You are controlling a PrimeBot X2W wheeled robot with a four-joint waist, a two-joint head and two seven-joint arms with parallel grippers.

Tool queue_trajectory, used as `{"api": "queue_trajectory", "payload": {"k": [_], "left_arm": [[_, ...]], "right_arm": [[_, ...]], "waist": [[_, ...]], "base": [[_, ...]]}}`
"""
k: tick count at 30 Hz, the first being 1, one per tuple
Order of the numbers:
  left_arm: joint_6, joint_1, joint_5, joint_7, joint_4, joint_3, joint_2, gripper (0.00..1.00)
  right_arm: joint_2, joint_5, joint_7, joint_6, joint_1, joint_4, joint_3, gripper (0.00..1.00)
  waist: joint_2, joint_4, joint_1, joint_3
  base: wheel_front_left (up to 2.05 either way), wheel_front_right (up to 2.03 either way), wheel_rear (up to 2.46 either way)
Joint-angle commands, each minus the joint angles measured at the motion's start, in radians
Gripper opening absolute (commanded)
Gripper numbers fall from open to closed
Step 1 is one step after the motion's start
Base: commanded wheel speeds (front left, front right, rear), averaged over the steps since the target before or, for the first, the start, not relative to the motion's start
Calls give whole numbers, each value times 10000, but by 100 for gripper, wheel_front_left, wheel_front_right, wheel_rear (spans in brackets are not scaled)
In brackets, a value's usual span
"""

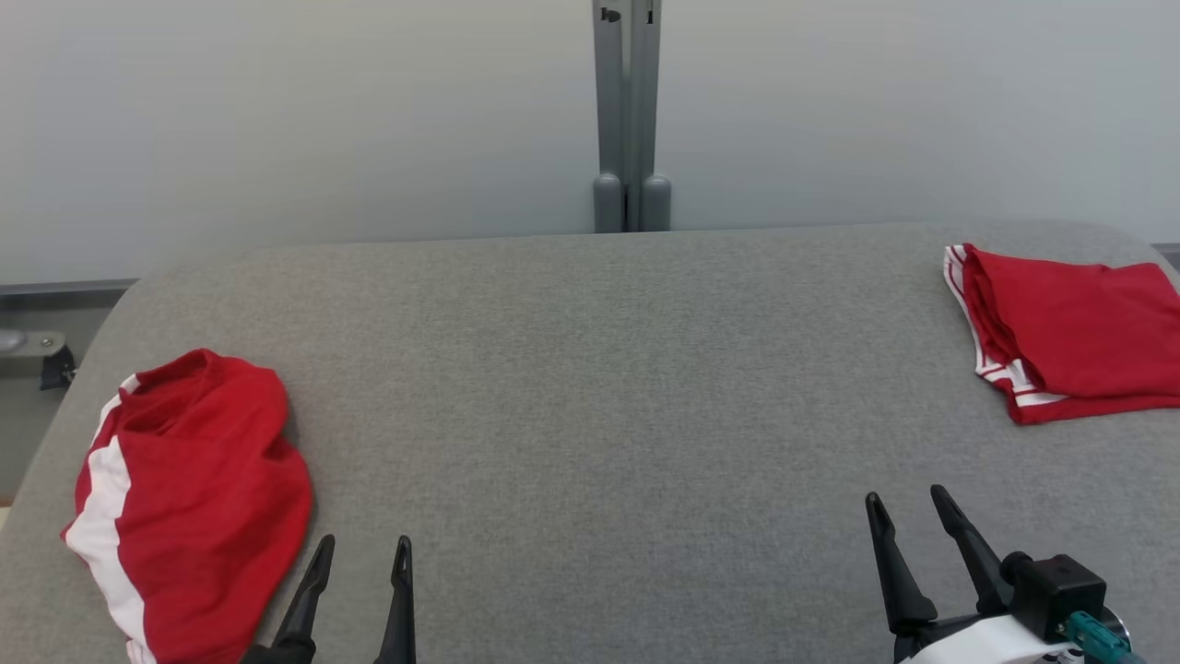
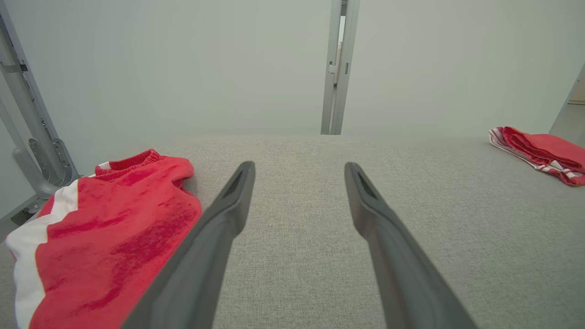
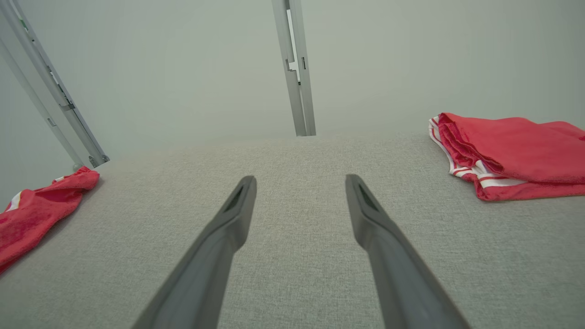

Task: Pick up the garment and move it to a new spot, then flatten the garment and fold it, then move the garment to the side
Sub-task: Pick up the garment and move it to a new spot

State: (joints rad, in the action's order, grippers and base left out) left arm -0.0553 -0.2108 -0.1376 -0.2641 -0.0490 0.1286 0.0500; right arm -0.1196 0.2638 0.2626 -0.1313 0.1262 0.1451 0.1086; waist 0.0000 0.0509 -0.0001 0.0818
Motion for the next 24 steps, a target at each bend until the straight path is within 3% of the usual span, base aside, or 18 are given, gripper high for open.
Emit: {"api": "queue_trajectory", "payload": {"k": [1,13,24], "left_arm": [[45,100,-5,-1,13,-71,14,100],[78,-89,105,0,217,-619,15,100],[112,-183,17,-1,317,-891,14,100]], "right_arm": [[2,91,23,10,110,15,0,100],[127,159,23,11,-4,48,104,100],[163,128,21,12,-98,29,139,100]], "waist": [[0,552,1,-49],[0,2516,1,-227],[0,3734,1,-399]], "base": [[0,0,0],[0,0,0],[0,0,0]]}}
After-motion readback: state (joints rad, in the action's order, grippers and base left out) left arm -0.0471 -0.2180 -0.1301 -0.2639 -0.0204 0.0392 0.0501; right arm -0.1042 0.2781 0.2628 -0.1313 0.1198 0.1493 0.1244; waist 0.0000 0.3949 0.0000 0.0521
